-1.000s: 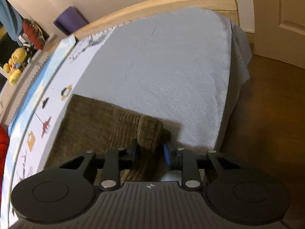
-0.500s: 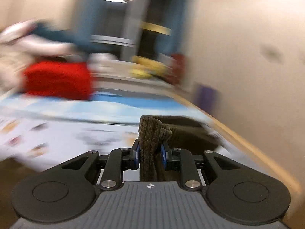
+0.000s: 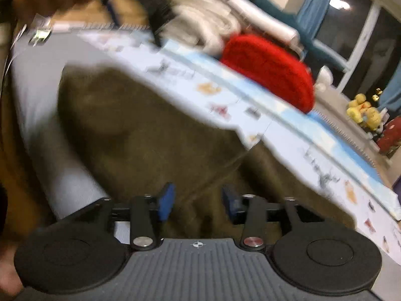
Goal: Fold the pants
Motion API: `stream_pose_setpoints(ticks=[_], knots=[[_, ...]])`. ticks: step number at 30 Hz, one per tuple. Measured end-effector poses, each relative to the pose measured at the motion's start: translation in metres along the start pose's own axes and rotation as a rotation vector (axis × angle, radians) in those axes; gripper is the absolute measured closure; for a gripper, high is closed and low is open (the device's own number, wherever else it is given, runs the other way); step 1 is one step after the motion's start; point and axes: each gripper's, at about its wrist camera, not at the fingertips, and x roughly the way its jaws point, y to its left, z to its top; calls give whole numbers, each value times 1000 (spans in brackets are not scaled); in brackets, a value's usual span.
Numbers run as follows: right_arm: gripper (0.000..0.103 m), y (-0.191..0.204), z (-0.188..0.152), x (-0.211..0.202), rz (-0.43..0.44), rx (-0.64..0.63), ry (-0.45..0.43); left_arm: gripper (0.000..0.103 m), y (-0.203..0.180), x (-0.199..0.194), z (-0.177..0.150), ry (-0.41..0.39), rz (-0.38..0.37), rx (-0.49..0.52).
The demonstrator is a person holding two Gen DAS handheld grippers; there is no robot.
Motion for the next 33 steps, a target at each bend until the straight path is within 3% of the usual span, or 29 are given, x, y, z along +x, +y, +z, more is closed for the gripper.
stream_pose_setpoints(ticks=[3, 6, 8, 10, 13, 16, 19, 20, 24, 26, 28, 30, 33], knots=[[39, -14, 2, 21, -24, 1, 64, 7, 14, 0, 0, 11, 5, -37], [42, -20, -3, 46, 35, 108, 175, 7, 21, -1, -1, 18, 3, -54], [50, -23, -4, 56, 105, 165, 220, 7, 22, -2, -2, 17, 2, -47], [83, -16, -5, 47, 167, 182, 224, 7, 23, -4, -4, 14, 1, -42], [89, -9, 9, 18, 77, 85, 94, 7, 25, -4, -4, 12, 2, -51], [89, -3, 17, -11, 113, 53, 25, 7, 26, -3, -2, 9, 4, -58], [87, 15, -6, 0, 186, -61, 168, 7, 23, -2, 0, 9, 3, -56], [86, 19, -11, 1, 173, -86, 175, 7, 22, -3, 0, 10, 1, -55], [84, 4, 3, -14, 131, 62, 69, 7, 16, -2, -2, 17, -3, -29], [77, 2, 4, -16, 86, 80, 45, 7, 15, 0, -2, 18, 8, -18], [66, 1, -3, -8, 95, 72, 111, 7, 17, 2, -3, 23, 13, -31], [65, -4, -11, -2, 238, 103, 210, 7, 20, 3, -3, 30, 16, -43], [64, -6, -8, -6, 194, 97, 176, 7, 21, 4, -5, 36, 22, -37]])
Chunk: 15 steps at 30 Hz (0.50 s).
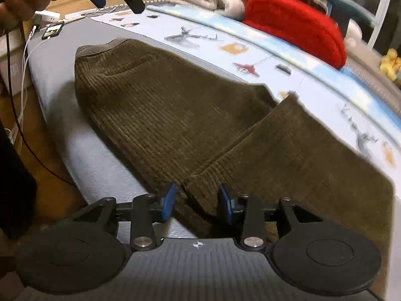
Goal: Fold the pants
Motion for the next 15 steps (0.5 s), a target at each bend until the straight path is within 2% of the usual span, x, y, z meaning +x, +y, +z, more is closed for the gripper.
stream_pose_setpoints(ticks=[2, 5, 7, 9, 11, 12, 15], knots=[[64, -11, 5, -8, -27, 101, -53, 7, 0, -1, -1, -2, 0, 3], [63, -27, 5, -5, -48, 193, -67, 7, -1, 0, -1, 0, 3, 3], [54, -28, 2, 5, -10, 189, -15, 7, -2, 1, -1, 8, 4, 2], [53, -21, -6, 14, 21, 130, 83, 7, -1, 2, -2, 13, 6, 2], [52, -7, -5, 8, -9, 46, 63, 7, 1, 3, -5, 20, 11, 2], [53, -8, -1, 4, -1, 58, 53, 7, 3, 3, -6, 23, 11, -1], [55, -22, 11, -18, 11, 175, -55, 8, 9, 3, -12, 28, 5, -14]])
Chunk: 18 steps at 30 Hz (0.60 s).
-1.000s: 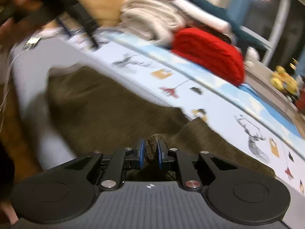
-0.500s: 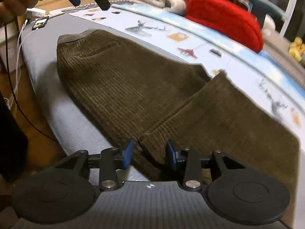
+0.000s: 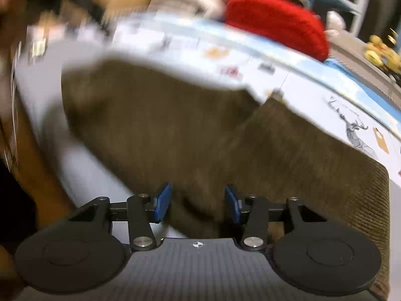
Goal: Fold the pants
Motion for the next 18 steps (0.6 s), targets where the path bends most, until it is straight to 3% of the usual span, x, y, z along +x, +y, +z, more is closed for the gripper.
stream_pose_setpoints(ticks=[2, 3, 4, 5, 6, 7, 8, 11, 14, 15, 16, 18], knots=[[55, -7, 4, 0, -20, 23, -15, 19, 4, -1, -3, -1, -22, -11], [54, -8, 1, 4, -3, 19, 23, 34, 8, -1, -5, 3, -42, -23], [52, -7, -2, 17, 48, 11, 97, 50, 11, 0, -5, 10, -65, -39], [48, -7, -9, 29, 108, 6, 192, 59, 17, 0, -7, 17, -93, -63], [42, -2, -14, 29, 125, -37, 213, 80, 23, 0, -8, 26, -121, -89], [43, 3, -13, 23, 116, -95, 192, 87, 32, 1, -9, 37, -152, -128], [43, 1, -8, 18, 127, -85, 197, 87, 43, 1, -11, 45, -180, -176], [53, -29, 16, -2, 232, 114, 137, 87, 76, 6, -23, 94, -256, -314], [52, -48, 37, -31, 202, 138, 27, 82, 106, 12, -42, 134, -270, -433], [52, -55, 40, -39, 197, 135, 0, 75, 115, 13, -48, 138, -271, -470], [50, -60, 40, -43, 193, 140, -16, 69, 124, 15, -55, 142, -272, -507], [50, -70, 35, -45, 175, 164, -30, 67, 136, 20, -67, 158, -276, -579]])
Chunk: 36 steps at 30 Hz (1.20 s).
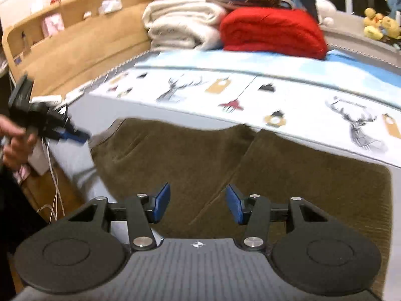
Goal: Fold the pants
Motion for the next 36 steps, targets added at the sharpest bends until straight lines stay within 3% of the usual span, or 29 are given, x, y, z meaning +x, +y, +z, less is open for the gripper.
stream_pose_setpoints(ticks=[4, 11, 16, 20, 22, 25, 29, 32, 36], knots=[[50, -22, -19, 15, -63, 94, 34, 51, 19, 13, -4, 20, -4, -113], [51, -31, -35, 21, -64, 118, 35, 49, 29, 45, -6, 16, -1, -240], [51, -41, -45, 18, -67, 143, 55, 38, 23, 63, -7, 2, 44, -265], [51, -49, -57, 31, -94, 143, 135, 37, 1, 70, -8, -17, 109, -150], [51, -51, -65, 43, -116, 120, 201, 54, -9, 71, -10, -22, 158, -91], [50, -46, -65, 44, -123, 93, 203, 69, -33, 65, -11, -49, 228, 39], [51, -51, -60, 33, -115, 150, 158, 74, -92, 39, -21, -172, 292, 238], [51, -64, -54, 14, -140, 203, 58, 76, -156, 19, -37, -265, 245, 358], [51, -100, -54, -20, -230, 345, -87, 77, -274, 3, -83, -351, 131, 582]])
